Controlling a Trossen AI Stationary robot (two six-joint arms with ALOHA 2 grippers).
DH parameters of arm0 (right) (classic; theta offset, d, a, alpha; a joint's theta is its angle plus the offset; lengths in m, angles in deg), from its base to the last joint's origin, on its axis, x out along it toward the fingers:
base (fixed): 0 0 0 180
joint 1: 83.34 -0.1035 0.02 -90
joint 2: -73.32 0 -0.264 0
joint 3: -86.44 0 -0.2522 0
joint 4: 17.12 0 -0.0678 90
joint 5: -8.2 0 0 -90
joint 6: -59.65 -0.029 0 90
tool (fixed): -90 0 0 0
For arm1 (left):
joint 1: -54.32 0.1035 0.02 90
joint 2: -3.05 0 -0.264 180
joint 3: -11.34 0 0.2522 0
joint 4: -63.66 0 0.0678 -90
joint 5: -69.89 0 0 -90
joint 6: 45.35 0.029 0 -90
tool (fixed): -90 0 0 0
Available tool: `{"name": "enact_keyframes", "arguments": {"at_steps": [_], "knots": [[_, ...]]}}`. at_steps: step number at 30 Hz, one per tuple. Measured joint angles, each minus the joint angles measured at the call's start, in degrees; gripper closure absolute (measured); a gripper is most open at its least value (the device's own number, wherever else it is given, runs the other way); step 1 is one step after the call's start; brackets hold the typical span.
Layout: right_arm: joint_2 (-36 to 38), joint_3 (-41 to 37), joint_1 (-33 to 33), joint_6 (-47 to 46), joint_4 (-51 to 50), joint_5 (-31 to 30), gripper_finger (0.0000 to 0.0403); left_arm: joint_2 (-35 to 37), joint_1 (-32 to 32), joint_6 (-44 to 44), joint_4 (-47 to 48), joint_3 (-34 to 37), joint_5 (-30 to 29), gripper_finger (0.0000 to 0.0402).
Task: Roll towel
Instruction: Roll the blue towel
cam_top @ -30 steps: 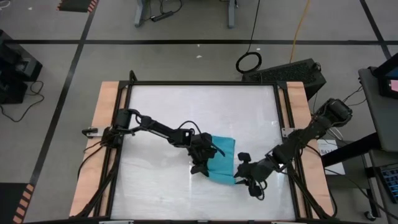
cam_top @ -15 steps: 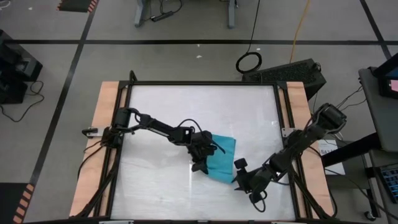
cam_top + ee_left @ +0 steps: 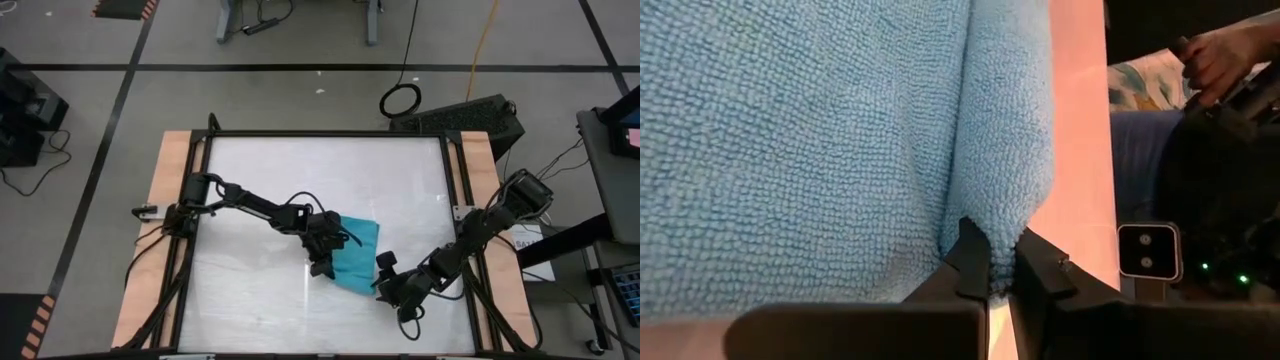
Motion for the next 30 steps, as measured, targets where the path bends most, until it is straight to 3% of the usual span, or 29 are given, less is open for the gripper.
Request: {"name": "enact_keyframes", "arguments": {"at_steps": [8,18,24,27,30], "knots": [[-5.56,0.04,0.0,-3.48,3.71,-3.16,0.0256,0.0,-0.02,-1.21,-0.15,0.0,-0.77,0.0386],[-5.45,-0.02,0.81,-7.26,3.82,-6.12,0.0256,0.16,-1.51,-0.67,2.23,-0.09,-3.24,0.0385],[-5.43,-0.02,1.02,-10.33,3.37,-6.23,0.026,0.27,-1.8,-0.67,4.09,-0.15,-5.02,0.0365],[-5.45,0.01,1.74,-13.59,2.5,-6.18,0.0284,0.27,-2.14,-0.62,4.11,-0.15,-5.17,0.036],[-5.45,0.02,2.09,-14.73,2.59,-5.21,0.0343,0.44,-2.28,-0.02,4.37,-0.15,-5.36,0.0358]]}}
